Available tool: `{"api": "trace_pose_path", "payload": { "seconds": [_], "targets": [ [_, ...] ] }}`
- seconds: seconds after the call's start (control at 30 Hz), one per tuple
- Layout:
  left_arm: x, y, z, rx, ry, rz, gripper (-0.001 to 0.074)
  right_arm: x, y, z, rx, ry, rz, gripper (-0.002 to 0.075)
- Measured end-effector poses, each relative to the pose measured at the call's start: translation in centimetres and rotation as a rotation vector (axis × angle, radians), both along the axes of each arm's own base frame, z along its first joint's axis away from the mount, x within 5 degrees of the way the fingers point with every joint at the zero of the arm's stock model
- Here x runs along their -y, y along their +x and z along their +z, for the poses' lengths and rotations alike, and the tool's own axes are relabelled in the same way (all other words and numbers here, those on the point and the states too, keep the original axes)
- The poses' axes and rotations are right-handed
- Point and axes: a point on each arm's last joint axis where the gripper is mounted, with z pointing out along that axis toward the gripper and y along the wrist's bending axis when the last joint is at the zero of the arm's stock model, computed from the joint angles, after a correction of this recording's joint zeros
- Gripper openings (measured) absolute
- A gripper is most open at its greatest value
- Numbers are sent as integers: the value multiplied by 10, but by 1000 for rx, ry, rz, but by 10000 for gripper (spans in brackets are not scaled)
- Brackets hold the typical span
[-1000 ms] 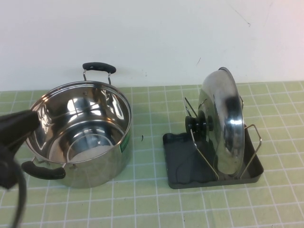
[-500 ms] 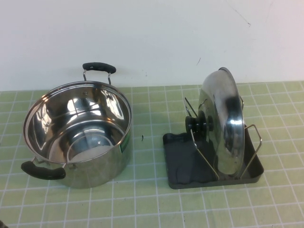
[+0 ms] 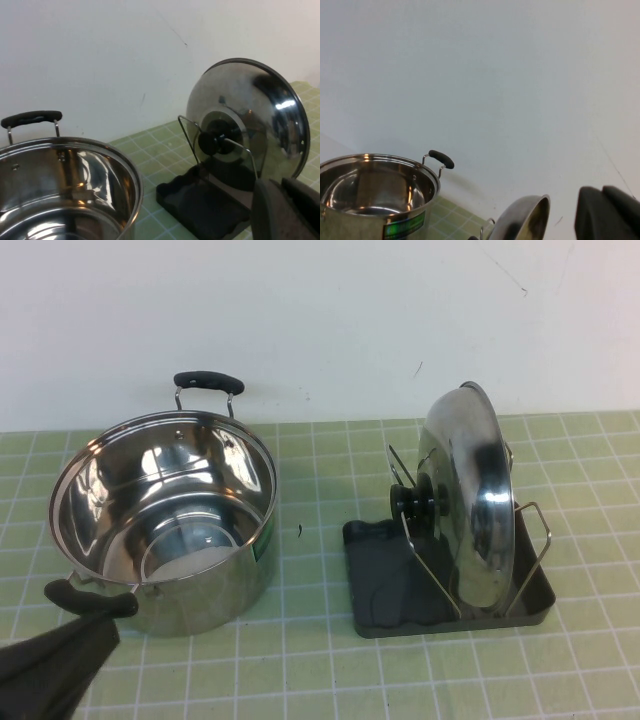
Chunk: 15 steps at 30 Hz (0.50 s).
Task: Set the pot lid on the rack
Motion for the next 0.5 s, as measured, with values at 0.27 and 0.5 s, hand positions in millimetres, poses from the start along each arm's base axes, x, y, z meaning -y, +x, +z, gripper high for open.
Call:
{"api": "trace_pose_path", "payload": {
  "seconds": [0.27,0.5],
  "targets": [
    [3,-3,-1,-13,8,-48,-2,10,7,-13,-12,-11,-138,-1],
    [4,-3,-2,-15,9,-56,-2,42,-5,-27,83,-92,-439,-1]
  ]
}}
